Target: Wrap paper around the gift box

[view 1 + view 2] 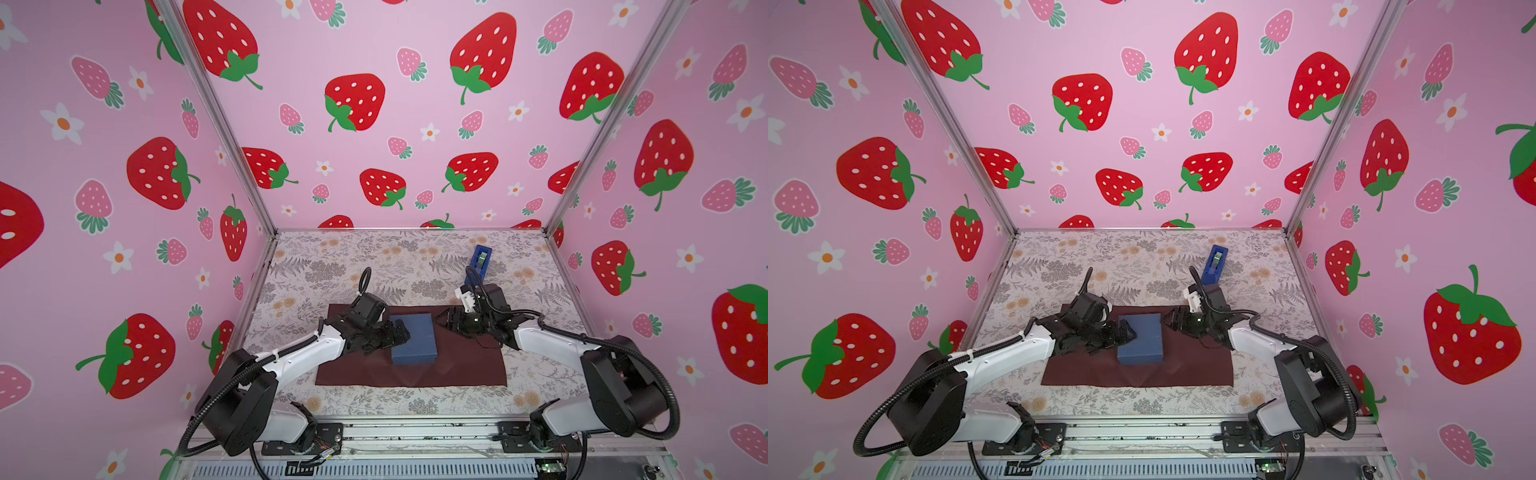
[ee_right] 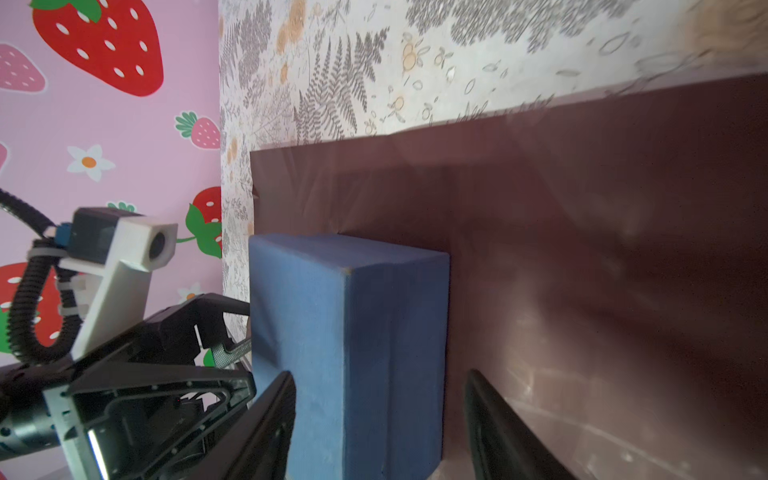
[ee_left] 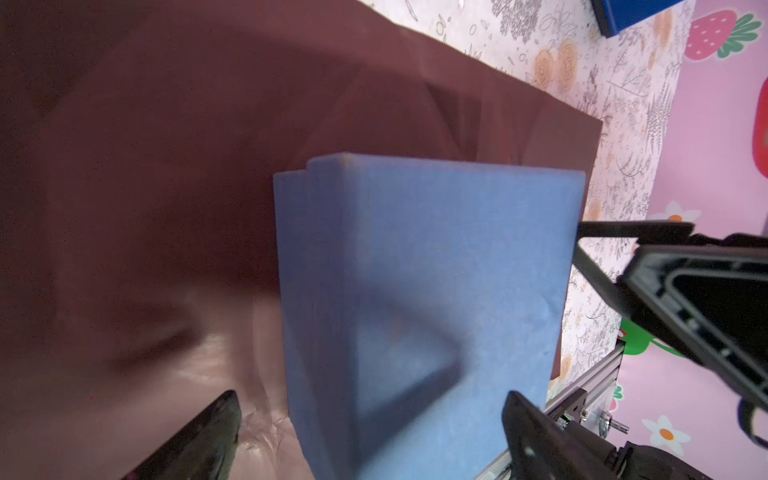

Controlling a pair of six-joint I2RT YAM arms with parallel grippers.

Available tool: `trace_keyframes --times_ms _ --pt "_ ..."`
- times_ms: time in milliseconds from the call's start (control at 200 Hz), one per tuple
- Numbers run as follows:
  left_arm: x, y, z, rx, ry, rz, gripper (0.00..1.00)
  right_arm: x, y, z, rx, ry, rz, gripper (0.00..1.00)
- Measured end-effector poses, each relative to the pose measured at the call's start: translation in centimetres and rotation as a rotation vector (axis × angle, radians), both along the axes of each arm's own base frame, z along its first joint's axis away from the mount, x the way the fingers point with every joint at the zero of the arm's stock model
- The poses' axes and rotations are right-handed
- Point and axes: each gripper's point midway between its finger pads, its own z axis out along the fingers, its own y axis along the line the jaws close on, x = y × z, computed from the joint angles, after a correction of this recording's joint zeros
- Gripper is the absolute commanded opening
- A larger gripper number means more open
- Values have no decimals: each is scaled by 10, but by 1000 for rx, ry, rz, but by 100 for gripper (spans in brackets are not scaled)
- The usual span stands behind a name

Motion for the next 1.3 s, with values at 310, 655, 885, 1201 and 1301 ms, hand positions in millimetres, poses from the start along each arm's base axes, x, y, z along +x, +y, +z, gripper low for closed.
trace_keyframes --times_ms 310,655,885,1201,1301 --pt "6 -11 0 -33 8 -30 96 -20 21 -10 -15 21 56 65" --pt "8 -17 5 -65 10 -46 95 -30 34 -7 -12 13 74 65" --pt "8 -17 5 -67 14 -47 95 -31 35 -7 -22 7 60 65" --pt "8 -17 5 -67 14 -45 94 -32 37 -4 -29 -8 45 64" --pt "8 -17 5 -68 15 -44 94 -31 37 -2 -28 -12 37 64"
